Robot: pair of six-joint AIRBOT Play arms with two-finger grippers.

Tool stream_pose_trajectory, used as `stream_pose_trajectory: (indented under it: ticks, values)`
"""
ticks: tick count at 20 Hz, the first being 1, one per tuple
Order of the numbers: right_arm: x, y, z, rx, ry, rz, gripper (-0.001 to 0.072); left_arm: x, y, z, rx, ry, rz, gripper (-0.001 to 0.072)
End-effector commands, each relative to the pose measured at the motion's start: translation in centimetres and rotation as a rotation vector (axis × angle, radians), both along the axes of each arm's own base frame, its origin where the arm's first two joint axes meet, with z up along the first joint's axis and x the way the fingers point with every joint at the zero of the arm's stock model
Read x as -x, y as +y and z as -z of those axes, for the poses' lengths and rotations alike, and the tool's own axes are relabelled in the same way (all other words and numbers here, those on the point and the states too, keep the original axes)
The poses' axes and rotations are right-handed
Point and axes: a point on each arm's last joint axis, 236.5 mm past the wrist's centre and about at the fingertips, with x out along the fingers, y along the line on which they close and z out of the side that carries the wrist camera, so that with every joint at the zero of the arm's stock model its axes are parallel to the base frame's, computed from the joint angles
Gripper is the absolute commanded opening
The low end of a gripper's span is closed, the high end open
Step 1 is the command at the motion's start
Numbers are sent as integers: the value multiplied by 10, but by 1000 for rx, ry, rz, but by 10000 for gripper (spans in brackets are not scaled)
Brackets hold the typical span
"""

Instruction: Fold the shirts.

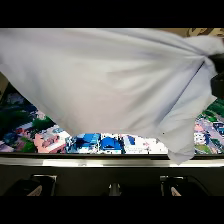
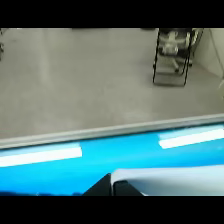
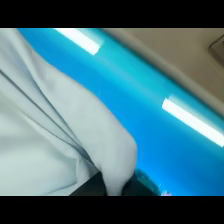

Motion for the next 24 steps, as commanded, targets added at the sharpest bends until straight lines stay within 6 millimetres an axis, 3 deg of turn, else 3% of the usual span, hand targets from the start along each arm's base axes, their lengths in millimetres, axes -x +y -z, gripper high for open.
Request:
stream_pose_trajectory:
  ticks: [1, 3, 5, 7, 9, 10, 11, 12, 13, 16, 17, 19, 21, 24]
  values:
    - [-30, -2, 119, 101, 441, 14, 26, -71, -8, 128, -78, 298, -18, 23]
    - [-76, 20, 183, 72, 554, -24, 26, -100, -17, 231, -114, 530, -8, 23]
    - [-122, 46, 251, -8, 622, -40, 26, -113, -26, 325, -129, 743, 7, 23]
    - [-147, 81, 304, -160, 693, -44, 26, -112, -42, 391, -90, 921, 41, 25]
    - [-155, 110, 330, -300, 752, -46, 28, -106, -60, 428, -29, 1044, 75, 31]
    - [-160, 116, 335, -337, 752, -36, 142, -104, -64, 438, -13, 1078, 84, 101]
    - [-163, 114, 333, -344, 741, -32, 376, -99, -64, 444, -19, 1111, 85, 291]
    - [-166, 107, 326, -342, 727, -28, 575, -94, -57, 446, -40, 1144, 79, 499]
    - [-167, 90, 315, -332, 714, -22, 609, -84, -47, 445, -92, 1181, 107, 566]
    - [-155, -1, 291, -301, 712, 55, 630, -48, -14, 441, -83, 1291, 124, 567]
    - [-135, -38, 292, -305, 785, 96, 626, -33, -9, 444, -3, 1315, 118, 566]
    - [-95, -97, 305, -323, 923, 189, 588, 17, -14, 463, 138, 1415, 125, 566]
    - [-62, -133, 319, -358, 1026, 264, 588, 70, -33, 491, 233, 1492, 145, 566]
    - [-40, -145, 338, -401, 1096, 309, 591, 122, -74, 524, 336, 1553, 198, 566]
